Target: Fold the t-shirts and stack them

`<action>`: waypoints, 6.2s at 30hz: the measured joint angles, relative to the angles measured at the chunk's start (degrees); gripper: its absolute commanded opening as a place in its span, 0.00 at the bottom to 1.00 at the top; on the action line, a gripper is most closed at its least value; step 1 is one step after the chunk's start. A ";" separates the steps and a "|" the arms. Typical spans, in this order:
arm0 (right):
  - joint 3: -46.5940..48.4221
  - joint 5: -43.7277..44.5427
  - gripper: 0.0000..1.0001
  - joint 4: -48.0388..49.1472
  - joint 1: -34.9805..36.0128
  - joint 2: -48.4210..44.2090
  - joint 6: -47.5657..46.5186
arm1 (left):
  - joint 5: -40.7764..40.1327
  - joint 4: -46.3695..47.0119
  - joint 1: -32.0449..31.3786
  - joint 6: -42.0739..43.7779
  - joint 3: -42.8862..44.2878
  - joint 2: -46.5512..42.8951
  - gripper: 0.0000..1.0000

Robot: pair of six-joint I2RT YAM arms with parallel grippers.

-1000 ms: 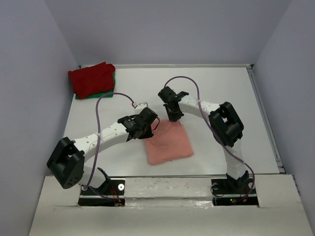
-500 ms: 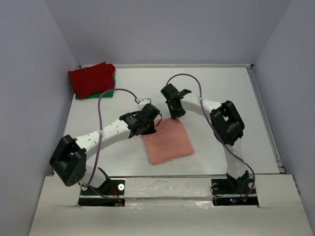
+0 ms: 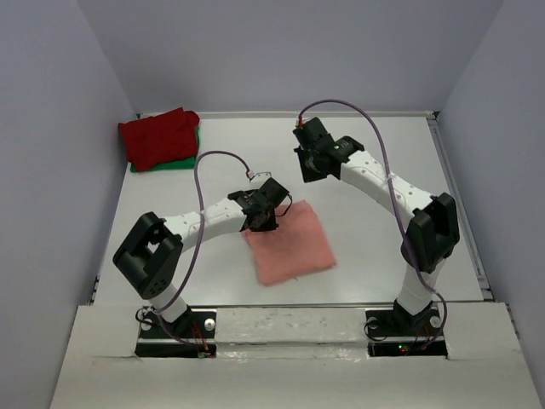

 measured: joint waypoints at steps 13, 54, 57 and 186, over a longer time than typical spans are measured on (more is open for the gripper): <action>-16.44 -8.26 0.00 2.25 0.00 -5.84 1.29 | -0.31 0.04 1.86 -0.07 2.71 3.56 0.32; -30.97 -14.97 0.00 13.57 1.25 -3.76 7.23 | 6.49 3.39 9.07 6.64 14.32 17.92 0.29; -28.74 -14.62 0.00 13.18 1.25 -2.03 7.23 | 6.67 3.54 10.08 7.28 15.69 18.97 0.29; -29.55 -11.56 0.00 -2.64 3.56 -44.22 9.40 | 53.51 47.95 28.79 -8.81 -25.70 2.67 0.90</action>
